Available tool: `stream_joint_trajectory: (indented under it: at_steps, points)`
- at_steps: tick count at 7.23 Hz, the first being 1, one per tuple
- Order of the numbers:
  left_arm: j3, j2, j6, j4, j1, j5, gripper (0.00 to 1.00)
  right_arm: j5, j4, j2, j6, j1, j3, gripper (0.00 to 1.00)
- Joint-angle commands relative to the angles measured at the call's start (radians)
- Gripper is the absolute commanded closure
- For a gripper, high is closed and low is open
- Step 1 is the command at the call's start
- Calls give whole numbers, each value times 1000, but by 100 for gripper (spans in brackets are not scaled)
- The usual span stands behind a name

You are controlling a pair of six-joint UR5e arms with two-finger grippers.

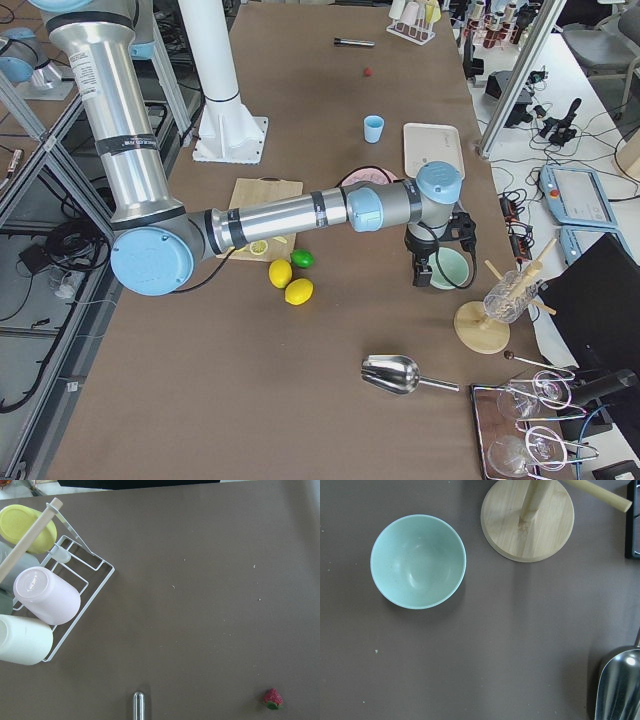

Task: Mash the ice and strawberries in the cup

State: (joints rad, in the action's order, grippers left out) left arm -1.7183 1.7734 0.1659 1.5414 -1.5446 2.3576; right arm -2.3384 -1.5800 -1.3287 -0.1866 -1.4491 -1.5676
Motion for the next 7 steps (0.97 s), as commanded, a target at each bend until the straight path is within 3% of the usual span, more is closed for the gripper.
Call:
stream_joint_trajectory:
  at_steps: [1,3,6,7]
  points:
    - [-3,0,0,0,0,-1,2,4,11,-14,-10,-2,-17,0]
    - [-58,-22,-2,5,-3,-1,2,46,9,8,-10,9,-57,0]
    - [-75,-28,0,9,6,2,2,-25,9,66,-89,25,-71,1]
    - [-84,-31,0,9,5,-6,2,-32,12,65,-82,50,-118,1]
